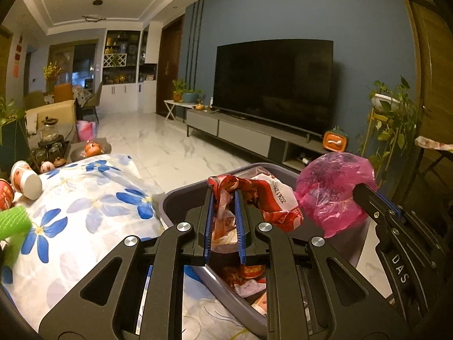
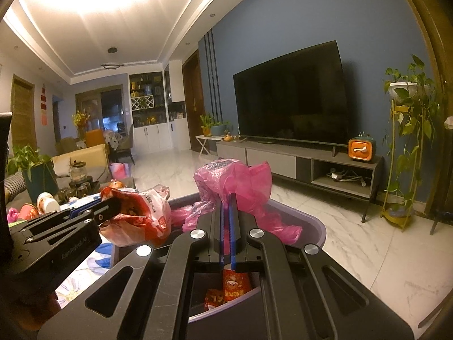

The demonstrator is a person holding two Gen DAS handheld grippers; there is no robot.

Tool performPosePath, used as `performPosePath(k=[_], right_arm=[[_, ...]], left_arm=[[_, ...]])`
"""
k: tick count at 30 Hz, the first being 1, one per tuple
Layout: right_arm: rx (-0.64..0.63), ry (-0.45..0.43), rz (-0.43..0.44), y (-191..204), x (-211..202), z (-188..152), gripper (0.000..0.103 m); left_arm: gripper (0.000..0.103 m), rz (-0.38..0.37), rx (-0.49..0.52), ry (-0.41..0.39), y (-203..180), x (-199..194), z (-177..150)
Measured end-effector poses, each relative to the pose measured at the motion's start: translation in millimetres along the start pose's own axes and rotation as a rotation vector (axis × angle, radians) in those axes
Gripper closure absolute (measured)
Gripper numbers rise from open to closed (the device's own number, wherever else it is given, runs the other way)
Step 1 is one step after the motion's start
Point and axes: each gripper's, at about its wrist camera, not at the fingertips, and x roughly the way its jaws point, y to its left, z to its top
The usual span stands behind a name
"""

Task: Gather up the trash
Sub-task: 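Open both tools to drop the wrapper and pink bag into the bin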

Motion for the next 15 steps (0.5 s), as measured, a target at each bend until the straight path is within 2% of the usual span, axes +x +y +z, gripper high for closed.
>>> performPosePath(k=[5, 8, 9, 10, 12, 15], right_arm=[[0.002, 0.007, 0.003, -2.0, 2.5, -0.2, 0.099], [0.004, 0.011, -0.001, -4.0, 3.4, -1.7, 0.098], [0.007, 0.013, -0.002, -4.5, 3.7, -2.1, 0.096], [0.008, 0.013, -0.002, -5.1, 4.3, -2.2, 0.093], [0.012, 0.012, -0.004, -5.9, 4.2, -2.4, 0.074], [0.013, 0.004, -0.004, -6.0, 2.4, -1.8, 0.071]], left_arm=[[0.088, -0.01, 0.019, 0.004, -5.1, 4.5, -1.0], [0.071, -0.007, 0.02, 0.013, -5.2, 7.2, -2.4], [0.057, -0.003, 0.012, 0.009, -3.7, 7.0, -2.9], [0.049, -0.005, 0.005, 0.004, -2.5, 6.2, -3.1], [0.043, -0.008, -0.01, -0.006, -0.5, 4.1, -2.7], [0.036, 0.011, -0.018, -0.014, 3.4, 1.2, -3.1]])
